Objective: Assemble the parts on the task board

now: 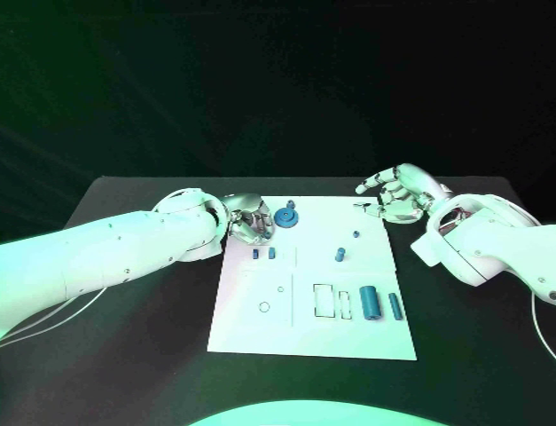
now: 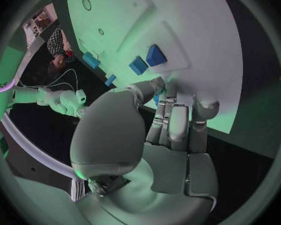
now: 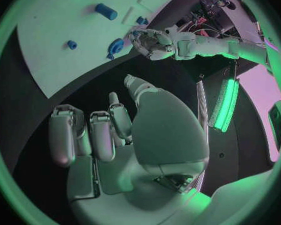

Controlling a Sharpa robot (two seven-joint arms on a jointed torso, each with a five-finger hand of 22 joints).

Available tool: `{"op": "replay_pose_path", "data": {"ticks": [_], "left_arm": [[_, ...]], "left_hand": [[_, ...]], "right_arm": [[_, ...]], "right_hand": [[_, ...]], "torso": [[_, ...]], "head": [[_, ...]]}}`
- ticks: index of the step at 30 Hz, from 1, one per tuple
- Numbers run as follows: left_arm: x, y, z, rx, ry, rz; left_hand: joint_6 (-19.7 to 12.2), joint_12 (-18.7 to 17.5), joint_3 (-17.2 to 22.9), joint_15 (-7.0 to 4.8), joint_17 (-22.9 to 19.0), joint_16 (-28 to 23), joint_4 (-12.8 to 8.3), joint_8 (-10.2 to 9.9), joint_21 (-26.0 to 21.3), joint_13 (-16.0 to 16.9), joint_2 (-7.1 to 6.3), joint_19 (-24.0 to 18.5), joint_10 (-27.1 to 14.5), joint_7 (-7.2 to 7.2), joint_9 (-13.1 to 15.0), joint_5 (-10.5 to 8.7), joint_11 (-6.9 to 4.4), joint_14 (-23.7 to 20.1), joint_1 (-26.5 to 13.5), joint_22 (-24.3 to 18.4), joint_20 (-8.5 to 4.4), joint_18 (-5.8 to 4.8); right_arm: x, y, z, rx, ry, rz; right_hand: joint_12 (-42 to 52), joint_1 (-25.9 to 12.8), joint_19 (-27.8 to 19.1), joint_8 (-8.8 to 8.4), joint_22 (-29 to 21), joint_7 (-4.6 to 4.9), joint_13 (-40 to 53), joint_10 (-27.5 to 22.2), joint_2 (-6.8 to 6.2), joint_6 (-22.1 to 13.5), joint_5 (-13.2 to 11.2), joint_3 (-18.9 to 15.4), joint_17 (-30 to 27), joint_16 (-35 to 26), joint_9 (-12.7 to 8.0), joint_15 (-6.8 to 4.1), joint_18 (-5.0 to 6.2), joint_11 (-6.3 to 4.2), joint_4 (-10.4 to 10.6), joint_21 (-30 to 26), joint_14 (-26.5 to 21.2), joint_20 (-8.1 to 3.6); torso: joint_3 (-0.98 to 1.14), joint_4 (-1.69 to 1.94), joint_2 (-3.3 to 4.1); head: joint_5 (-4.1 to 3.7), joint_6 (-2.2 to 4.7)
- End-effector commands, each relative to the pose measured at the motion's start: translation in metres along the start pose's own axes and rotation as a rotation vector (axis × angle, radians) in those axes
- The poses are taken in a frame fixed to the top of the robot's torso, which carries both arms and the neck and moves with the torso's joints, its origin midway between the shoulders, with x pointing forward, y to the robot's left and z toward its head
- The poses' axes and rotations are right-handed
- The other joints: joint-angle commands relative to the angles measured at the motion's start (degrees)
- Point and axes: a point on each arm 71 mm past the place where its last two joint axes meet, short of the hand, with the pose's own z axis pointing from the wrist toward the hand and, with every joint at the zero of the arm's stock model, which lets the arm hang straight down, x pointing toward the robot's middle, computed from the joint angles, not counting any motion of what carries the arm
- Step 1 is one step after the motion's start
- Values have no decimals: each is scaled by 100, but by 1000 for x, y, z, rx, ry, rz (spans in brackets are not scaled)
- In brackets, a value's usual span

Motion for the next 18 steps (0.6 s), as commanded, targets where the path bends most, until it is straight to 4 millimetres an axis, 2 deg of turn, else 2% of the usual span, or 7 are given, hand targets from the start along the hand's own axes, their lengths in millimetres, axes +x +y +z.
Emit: {"op": "replay_pose_path", "data": {"ticks": [1, 5, 7, 8, 13, 16, 18], "left_arm": [[0, 0, 0, -2, 1, -11], [1, 2, -1, -14, 15, -11], [1, 3, -1, -22, 23, -10], [1, 4, -2, -25, 25, -10], [0, 8, -3, -43, 29, -9], [-2, 13, -4, -56, 21, -9], [-3, 17, -6, -64, 10, -10]], "left_hand": [[-125, -48, -13, -8, -6, -25, 29, -104, -28, 14, -25, -42, 44, 1, -21, 38, -16, -39, -55, -10, -24, -41], [-367, -113, -21, -13, -16, -25, 46, -308, -65, 37, -82, -68, 47, -16, -77, 40, -25, -51, -83, -55, -36, -32], [-654, -164, -80, -20, -32, -28, 67, -500, -101, 50, -118, -97, 27, -83, -153, 43, -33, -72, -101, -97, -44, -24], [-679, -172, -97, -20, -32, -27, 73, -519, -105, 54, -121, -100, 26, -87, -161, 43, -34, -74, -103, -101, -46, -24], [-812, -207, -185, -22, -39, -25, 97, -618, -124, 71, -112, -110, 19, -99, -213, 48, -34, -87, -89, -118, -52, -22], [-833, -214, -203, -22, -42, -25, 102, -634, -131, 75, -107, -115, 18, -101, -223, 49, -34, -90, -82, -126, -54, -20], [-832, -217, -204, -24, -44, -25, 100, -638, -130, 78, -92, -112, 23, -91, -227, 52, -37, -92, -63, -124, -55, -20]], "right_arm": [[0, 1, 0, -10, 5, -6], [0, 0, 0, -6, 6, -6], [0, -1, 0, -4, 6, -7], [0, -1, 0, -3, 6, -7], [0, -2, 0, 2, 7, -10], [0, -3, 0, 8, 14, -19], [0, -4, 1, 13, 22, -28]], "right_hand": [[-11, -25, -21, 12, 929, -11, 195, -14, -39, 25, 21, 32, 591, -36, -9, -24, 95, -13, -5, -25, 367, -12], [-58, -30, -53, 8, 900, -9, 149, -59, -57, 8, 19, 38, 553, -58, -14, -24, 109, -11, -7, -82, 358, -13], [-529, -38, -108, 5, 848, -6, -295, -482, -82, -39, 20, 81, 459, -118, -26, -23, 131, -9, 0, -185, 330, -15], [-916, -39, -174, 9, 785, -6, -656, -796, -98, -66, 20, 123, 326, -204, -32, -29, 158, -15, 7, -310, 291, -17], [-1738, -45, -272, 50, 670, -17, -1469, -1318, -171, -128, 13, 236, 137, -352, -39, -44, 201, -25, 18, -544, 243, -35], [-2883, -30, -317, 108, 596, -29, -2590, -1948, -240, -164, 0, 368, -36, -494, -33, -65, 226, -44, 28, -702, 206, -54], [-3229, 9, -328, 167, 567, -41, -2924, -1956, -293, -140, -44, 475, -168, -597, -22, -80, 236, -59, 6, -773, 182, -70]], "torso": [[-4, 1, 0], [-3, 0, -1], [-1, 0, -2], [-4, 0, -2], [-3, 0, 0], [-3, -1, 0], [-4, -3, -1]], "head": [[-7, 4], [-8, 2], [-9, 2], [-10, 4], [-10, 2], [-14, 7], [-12, 11]]}}
